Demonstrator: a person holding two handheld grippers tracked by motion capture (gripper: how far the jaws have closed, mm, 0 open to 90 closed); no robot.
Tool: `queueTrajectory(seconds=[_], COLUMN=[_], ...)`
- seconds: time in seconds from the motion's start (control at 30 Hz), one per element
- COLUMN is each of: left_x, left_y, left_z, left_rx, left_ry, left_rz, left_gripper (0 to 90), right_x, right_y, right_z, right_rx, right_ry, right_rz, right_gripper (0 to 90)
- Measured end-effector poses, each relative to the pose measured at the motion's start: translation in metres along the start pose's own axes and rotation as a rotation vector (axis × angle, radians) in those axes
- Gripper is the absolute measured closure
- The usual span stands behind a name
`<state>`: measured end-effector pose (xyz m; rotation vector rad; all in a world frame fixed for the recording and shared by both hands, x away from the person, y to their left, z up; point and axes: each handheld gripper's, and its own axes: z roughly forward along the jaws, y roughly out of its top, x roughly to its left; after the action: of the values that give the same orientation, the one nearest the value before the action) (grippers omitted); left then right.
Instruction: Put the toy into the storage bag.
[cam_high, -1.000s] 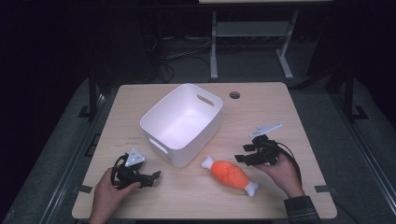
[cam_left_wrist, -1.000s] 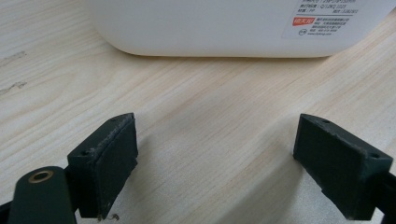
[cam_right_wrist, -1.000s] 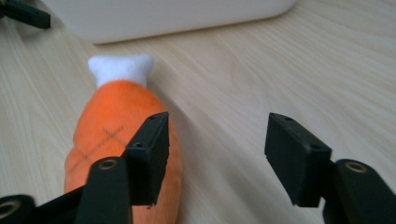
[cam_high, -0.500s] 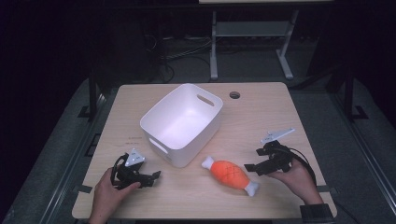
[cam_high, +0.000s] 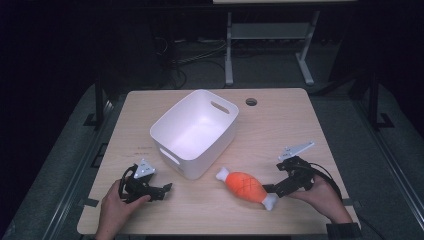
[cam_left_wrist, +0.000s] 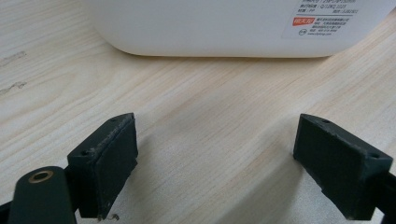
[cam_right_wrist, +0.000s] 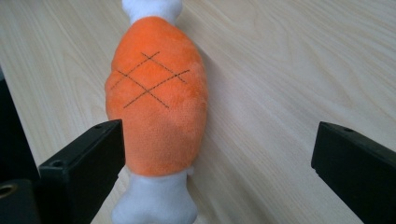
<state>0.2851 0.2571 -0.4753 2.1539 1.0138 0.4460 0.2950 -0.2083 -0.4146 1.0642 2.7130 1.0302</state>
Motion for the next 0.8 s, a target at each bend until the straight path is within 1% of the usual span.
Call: queueTrajectory(seconds=[0.03, 0.1, 0.27, 0.3, 0.47, 0.7, 0.8], left_x=[0.000, 0.000, 0.000, 0.000, 0.000, 0.000, 0.000], left_y=[0.000, 0.000, 0.000, 0.000, 0.000, 0.000, 0.000], left_z=[0.000, 0.000, 0.000, 0.000, 0.000, 0.000, 0.000], left_rx=[0.000, 0.000, 0.000, -0.001, -0.002, -0.002, -0.002], left_ry=[0.000, 0.000, 0.000, 0.000, 0.000, 0.000, 0.000], left_rz=[0.000, 0.000, 0.000, -0.001, -0.002, -0.002, -0.002], left_gripper=[12.7, 12.7, 12.7, 12.7, 12.7, 12.7, 12.7], right_x=[0.001, 0.003, 0.008, 0.009, 0.014, 0.021, 0.024], right_y=[0.000, 0.001, 0.003, 0.004, 0.007, 0.014, 0.016], right_z=[0.001, 0.002, 0.004, 0.004, 0.005, 0.013, 0.019], right_rx=[0.008, 0.014, 0.013, 0.012, 0.011, 0.024, 0.037], right_ry=[-0.002, 0.010, 0.020, 0.024, 0.047, 0.067, 0.074], right_rz=[0.001, -0.016, -0.030, -0.039, -0.050, -0.073, -0.085], right_gripper=[1.9, 1.1, 0.0, 0.0, 0.0, 0.0, 0.0])
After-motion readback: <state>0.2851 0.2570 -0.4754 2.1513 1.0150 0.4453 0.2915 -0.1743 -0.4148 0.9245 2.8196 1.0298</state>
